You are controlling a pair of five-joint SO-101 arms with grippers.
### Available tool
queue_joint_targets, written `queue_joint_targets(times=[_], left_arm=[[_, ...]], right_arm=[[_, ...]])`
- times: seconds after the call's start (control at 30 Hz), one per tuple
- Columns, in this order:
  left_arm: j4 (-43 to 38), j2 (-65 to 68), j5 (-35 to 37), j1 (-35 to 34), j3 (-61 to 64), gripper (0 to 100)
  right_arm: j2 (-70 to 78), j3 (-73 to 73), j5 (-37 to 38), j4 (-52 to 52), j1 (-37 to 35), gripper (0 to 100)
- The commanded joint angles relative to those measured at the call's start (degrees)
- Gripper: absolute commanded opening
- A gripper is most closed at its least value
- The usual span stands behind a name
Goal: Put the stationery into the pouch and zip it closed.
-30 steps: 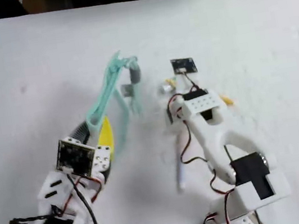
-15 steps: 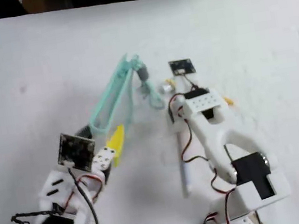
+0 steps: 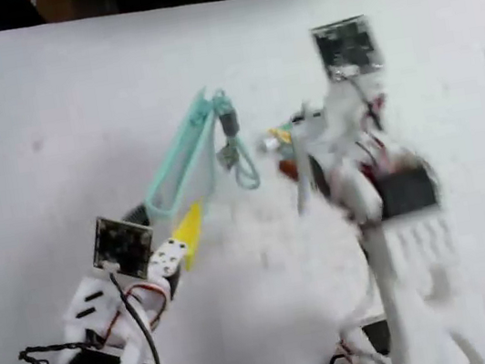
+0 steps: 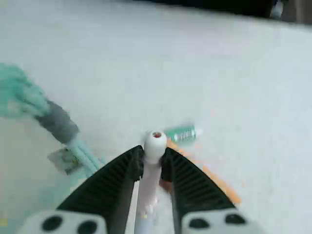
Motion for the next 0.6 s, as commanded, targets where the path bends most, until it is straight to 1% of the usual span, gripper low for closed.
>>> queue_joint_targets(times=[0.0,0.13,0.3,0.43,0.57], left_arm=[[-0.3,-0.2,0.7,-0.4,-0.6,20],[-0.3,-0.2,0.7,-0.2,-0.6,20],[-0.3,-0.2,0.7,-0.1,-0.5,20],[-0.3,-0.2,0.7,-0.2,-0.4,20],[-0.3,-0.2,0.7,-0.3,-0.4,20]], right_arm=[[-10.6,-6.1,1.1,-5.1,-2.8,1.5],[-15.9,-7.1,1.1,-15.3,-9.7,1.5],[-15.4,-7.3,1.4,-26.8,-20.2,1.5],[-13.3,-7.4,1.4,-29.9,-25.0,1.5],[-11.1,-7.2,1.4,-28.0,-26.1,1.5]])
